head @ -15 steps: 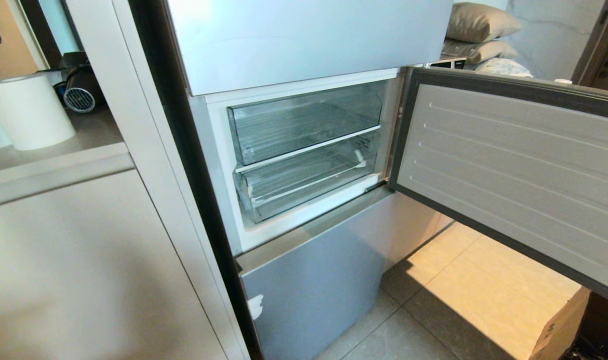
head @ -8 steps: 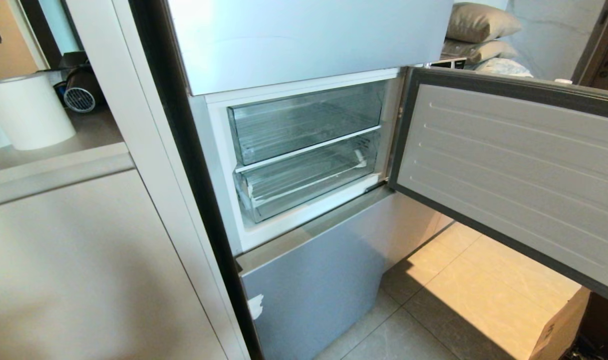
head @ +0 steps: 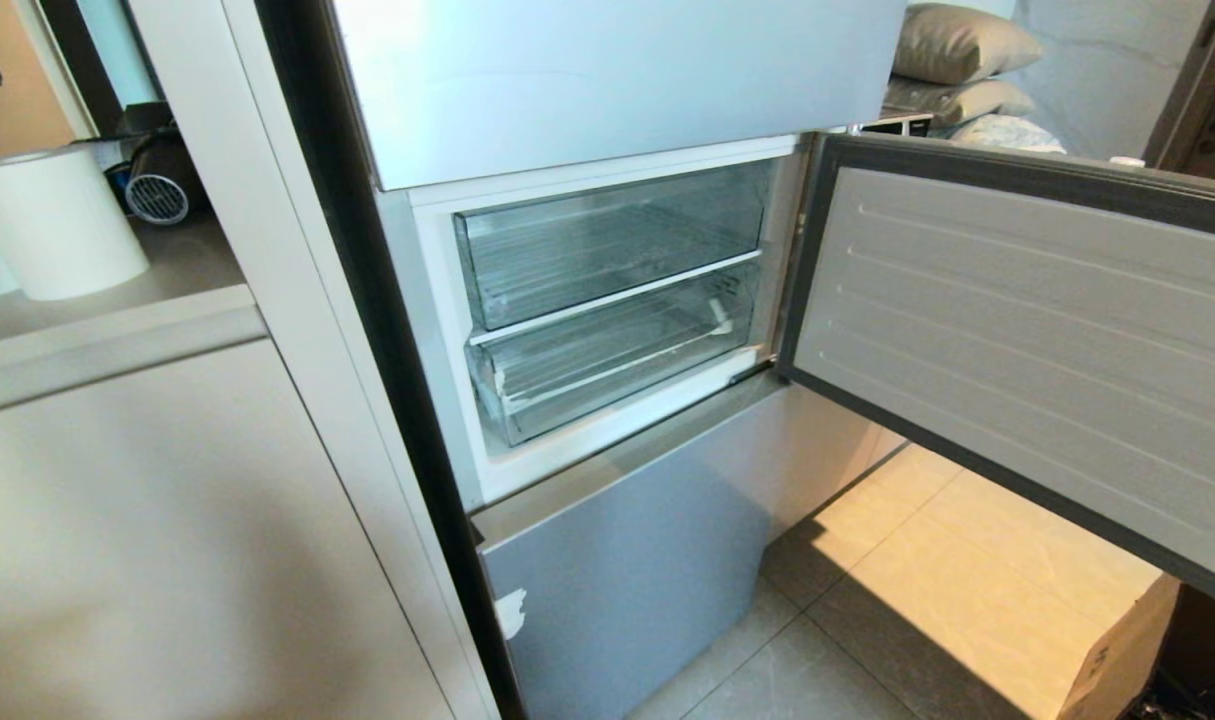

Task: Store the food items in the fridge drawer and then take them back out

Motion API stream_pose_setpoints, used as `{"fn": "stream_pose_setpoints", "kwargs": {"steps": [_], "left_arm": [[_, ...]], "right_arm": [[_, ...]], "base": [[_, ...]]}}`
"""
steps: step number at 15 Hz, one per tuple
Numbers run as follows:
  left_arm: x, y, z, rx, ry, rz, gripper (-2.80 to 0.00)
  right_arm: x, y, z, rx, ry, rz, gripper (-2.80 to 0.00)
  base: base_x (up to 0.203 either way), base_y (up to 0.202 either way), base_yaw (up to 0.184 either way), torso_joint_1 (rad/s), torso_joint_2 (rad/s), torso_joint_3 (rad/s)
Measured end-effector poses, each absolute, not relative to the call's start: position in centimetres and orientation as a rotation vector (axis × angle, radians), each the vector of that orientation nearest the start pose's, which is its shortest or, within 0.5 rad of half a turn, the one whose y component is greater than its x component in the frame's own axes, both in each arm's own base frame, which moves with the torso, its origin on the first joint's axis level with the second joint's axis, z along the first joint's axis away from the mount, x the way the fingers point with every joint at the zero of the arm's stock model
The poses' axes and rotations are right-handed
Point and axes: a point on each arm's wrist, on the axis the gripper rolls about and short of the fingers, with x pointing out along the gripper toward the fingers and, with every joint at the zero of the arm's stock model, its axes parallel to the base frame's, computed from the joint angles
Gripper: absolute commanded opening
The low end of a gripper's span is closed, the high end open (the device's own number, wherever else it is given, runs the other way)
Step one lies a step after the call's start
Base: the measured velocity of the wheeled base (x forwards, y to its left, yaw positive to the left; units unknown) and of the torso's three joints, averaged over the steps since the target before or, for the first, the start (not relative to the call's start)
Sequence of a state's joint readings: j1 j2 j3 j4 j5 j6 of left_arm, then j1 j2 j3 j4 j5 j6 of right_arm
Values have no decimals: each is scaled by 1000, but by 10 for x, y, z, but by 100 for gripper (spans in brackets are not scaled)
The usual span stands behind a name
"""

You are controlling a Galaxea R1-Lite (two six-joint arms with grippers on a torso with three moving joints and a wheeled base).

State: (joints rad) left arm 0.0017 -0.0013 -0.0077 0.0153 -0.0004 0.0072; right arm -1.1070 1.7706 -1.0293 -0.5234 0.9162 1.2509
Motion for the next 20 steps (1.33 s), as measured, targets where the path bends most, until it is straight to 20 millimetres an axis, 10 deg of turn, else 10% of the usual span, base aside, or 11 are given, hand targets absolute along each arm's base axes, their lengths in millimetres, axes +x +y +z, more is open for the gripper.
{"fn": "stream_pose_setpoints", "kwargs": {"steps": [11, 15, 20], "left_arm": [[-23, 0, 76, 8, 6, 0, -280], [-23, 0, 76, 7, 6, 1, -280], [-23, 0, 76, 7, 6, 0, -280]], "right_arm": [[88, -206, 318, 969, -483, -384, -280], [122, -189, 306, 859, -469, -583, -280], [209, -81, 275, 845, -155, -369, -280]], "base": [[0, 0, 0, 0, 0, 0], [0, 0, 0, 0, 0, 0], [0, 0, 0, 0, 0, 0]]}}
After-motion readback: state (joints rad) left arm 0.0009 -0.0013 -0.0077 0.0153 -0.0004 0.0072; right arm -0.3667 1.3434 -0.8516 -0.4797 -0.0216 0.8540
